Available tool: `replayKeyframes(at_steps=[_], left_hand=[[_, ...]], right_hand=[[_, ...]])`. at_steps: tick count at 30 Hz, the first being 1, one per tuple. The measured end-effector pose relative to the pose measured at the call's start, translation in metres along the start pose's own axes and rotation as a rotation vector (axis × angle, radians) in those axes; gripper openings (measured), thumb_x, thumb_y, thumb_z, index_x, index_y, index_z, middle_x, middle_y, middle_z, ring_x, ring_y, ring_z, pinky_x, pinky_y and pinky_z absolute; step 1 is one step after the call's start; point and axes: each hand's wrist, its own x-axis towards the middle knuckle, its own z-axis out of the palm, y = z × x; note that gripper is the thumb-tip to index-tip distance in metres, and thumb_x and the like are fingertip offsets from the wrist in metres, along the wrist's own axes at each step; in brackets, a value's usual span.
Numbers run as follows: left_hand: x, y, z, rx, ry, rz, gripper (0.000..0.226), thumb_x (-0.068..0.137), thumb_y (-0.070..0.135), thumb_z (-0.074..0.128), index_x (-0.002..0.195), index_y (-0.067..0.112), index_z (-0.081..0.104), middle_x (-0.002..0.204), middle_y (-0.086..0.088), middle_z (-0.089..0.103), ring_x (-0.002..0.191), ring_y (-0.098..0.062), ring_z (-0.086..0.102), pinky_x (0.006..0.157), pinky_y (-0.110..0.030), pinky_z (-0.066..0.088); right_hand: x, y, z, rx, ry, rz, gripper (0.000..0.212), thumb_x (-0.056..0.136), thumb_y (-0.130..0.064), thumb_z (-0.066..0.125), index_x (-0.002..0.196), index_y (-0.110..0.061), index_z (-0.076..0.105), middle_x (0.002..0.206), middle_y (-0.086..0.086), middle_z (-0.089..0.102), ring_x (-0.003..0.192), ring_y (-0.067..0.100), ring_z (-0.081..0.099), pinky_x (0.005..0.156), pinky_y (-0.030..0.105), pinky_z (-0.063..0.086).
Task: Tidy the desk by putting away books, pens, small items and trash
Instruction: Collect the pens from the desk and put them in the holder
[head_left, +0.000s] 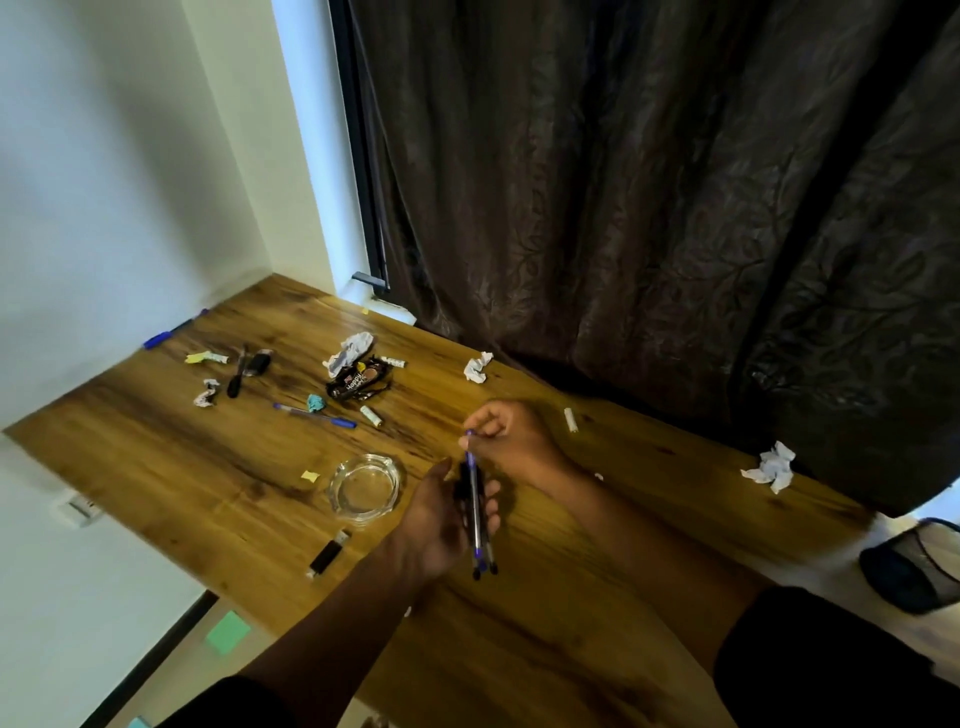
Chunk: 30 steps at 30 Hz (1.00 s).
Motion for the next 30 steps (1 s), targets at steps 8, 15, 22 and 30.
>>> replayKeyframes(at_steps=[8, 15, 22, 30], left_hand=[[0.005, 0.06, -0.023, -0.016, -0.031, -0.008, 0.056, 0.103, 0.054, 0.04, 0.121, 0.006, 0.063, 0.09, -0.01, 0.07, 0.068, -0.021, 0.059, 0.067, -0.034, 0.049], [0.009, 0.127, -0.081, -0.033, 0.032, 0.117, 0.042, 0.1, 0.047, 0.046, 0.102, 0.011, 0.068, 0.085, -0.005, 0.07, 0.069, -0.017, 0.057, 0.068, -0.031, 0.045], [0.001, 0.179, -0.141, -0.048, 0.128, 0.21, 0.045, 0.104, 0.046, 0.042, 0.107, 0.007, 0.065, 0.084, -0.009, 0.067, 0.069, -0.02, 0.057, 0.069, -0.034, 0.045], [0.007, 0.201, -0.178, -0.051, 0.159, 0.196, 0.05, 0.105, 0.047, 0.037, 0.111, 0.005, 0.063, 0.086, -0.01, 0.065, 0.07, -0.022, 0.057, 0.071, -0.035, 0.046]], right_hand=[[0.052, -0.005, 0.046, -0.1, 0.178, -0.074, 0.004, 0.084, -0.035, 0.069, 0.08, -0.036, 0.068, 0.087, -0.015, 0.071, 0.086, 0.002, 0.065, 0.08, 0.037, 0.058], [0.109, -0.025, 0.104, -0.338, 0.072, -0.028, 0.006, 0.084, -0.028, 0.067, 0.086, -0.032, 0.072, 0.089, -0.012, 0.075, 0.085, 0.012, 0.069, 0.077, 0.037, 0.06], [0.141, -0.037, 0.179, -0.604, -0.146, -0.02, 0.018, 0.079, -0.034, 0.075, 0.067, -0.023, 0.066, 0.078, -0.005, 0.069, 0.078, 0.02, 0.067, 0.075, 0.037, 0.06], [0.156, -0.035, 0.2, -0.871, -0.183, -0.112, 0.011, 0.084, -0.032, 0.07, 0.091, -0.025, 0.074, 0.102, 0.001, 0.068, 0.096, 0.027, 0.067, 0.079, 0.034, 0.056]])
